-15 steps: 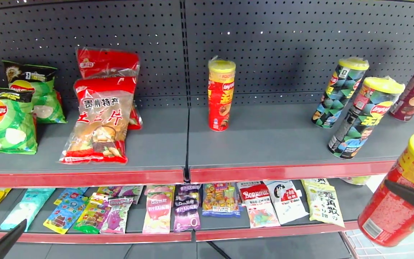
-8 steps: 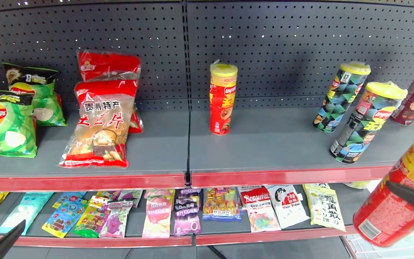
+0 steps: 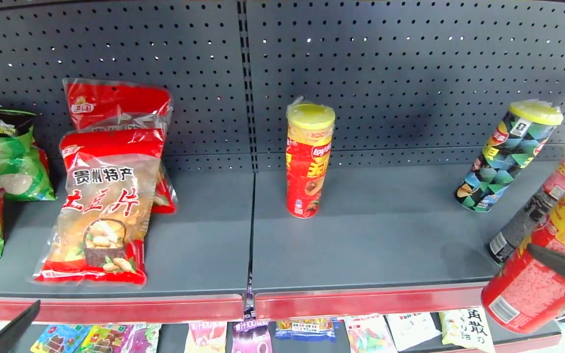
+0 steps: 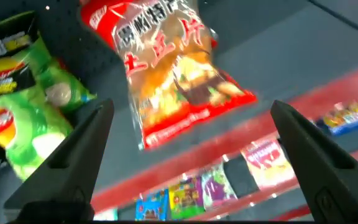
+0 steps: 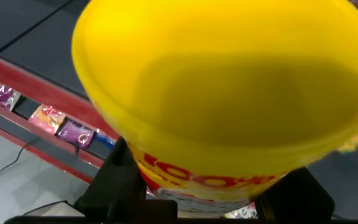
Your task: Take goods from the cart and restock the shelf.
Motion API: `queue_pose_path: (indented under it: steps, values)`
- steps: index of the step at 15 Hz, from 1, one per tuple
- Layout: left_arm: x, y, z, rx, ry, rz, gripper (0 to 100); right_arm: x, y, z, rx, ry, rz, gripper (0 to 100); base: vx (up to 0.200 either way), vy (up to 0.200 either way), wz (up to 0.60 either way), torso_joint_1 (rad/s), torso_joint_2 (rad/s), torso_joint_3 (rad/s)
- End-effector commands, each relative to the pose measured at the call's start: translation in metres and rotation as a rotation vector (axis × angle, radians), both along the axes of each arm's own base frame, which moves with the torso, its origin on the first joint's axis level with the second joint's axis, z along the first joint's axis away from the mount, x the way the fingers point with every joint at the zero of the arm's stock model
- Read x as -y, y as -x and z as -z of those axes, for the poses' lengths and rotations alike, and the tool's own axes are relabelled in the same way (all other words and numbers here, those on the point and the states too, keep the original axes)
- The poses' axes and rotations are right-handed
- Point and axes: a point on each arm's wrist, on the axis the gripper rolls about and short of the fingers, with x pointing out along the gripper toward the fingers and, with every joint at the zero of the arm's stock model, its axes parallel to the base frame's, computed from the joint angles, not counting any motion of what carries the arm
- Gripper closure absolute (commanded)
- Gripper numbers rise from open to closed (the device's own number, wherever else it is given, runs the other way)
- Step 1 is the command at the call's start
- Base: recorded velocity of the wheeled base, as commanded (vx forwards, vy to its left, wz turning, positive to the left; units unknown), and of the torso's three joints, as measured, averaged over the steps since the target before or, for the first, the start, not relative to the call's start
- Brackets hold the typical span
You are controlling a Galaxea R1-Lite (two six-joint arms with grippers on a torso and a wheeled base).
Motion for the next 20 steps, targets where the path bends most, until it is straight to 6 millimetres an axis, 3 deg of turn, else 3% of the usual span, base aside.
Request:
queue_pose_path:
  steps: [1, 3, 5, 8, 10, 13, 15, 20]
  values:
    - [0.0, 0.0, 0.0, -0.002, -0.001, 0.017, 0, 0.001, 0.004, -0.001, 0.014, -0.005, -0.009, 100, 0.0, 0.0, 0.0, 0.0, 0.0, 0.0]
    - [0.003, -0.005, -0.006, -0.005, 0.007, 0.063, 0, 0.001, 0.006, -0.002, 0.027, -0.005, -0.016, 100, 0.0, 0.0, 0.0, 0.0, 0.0, 0.0]
    - [0.013, -0.022, -0.029, -0.024, 0.065, 0.169, 0, -0.002, 0.01, -0.008, 0.044, -0.049, -0.113, 100, 0.0, 0.0, 0.0, 0.0, 0.0, 0.0]
    - [0.034, -0.066, -0.058, -0.073, 0.175, 0.238, 0, -0.005, 0.017, -0.011, 0.028, -0.131, -0.188, 100, 0.0, 0.0, 0.0, 0.0, 0.0, 0.0]
    - [0.053, -0.109, -0.074, -0.064, 0.239, 0.246, 0, -0.01, 0.019, -0.023, 0.054, -0.147, -0.264, 100, 0.0, 0.0, 0.0, 0.0, 0.0, 0.0]
    - [0.081, -0.146, -0.07, -0.137, 0.276, 0.459, 0, -0.019, 0.009, -0.028, 0.03, -0.14, -0.31, 100, 0.0, 0.0, 0.0, 0.0, 0.0, 0.0]
    - [0.095, -0.17, -0.069, -0.162, 0.272, 0.51, 0, -0.024, -0.001, -0.028, 0.004, -0.128, -0.309, 100, 0.0, 0.0, 0.0, 0.0, 0.0, 0.0]
    - [0.13, -0.195, -0.063, -0.228, 0.272, 0.661, 0, -0.029, -0.01, -0.03, -0.019, -0.121, -0.311, 100, 0.0, 0.0, 0.0, 0.0, 0.0, 0.0]
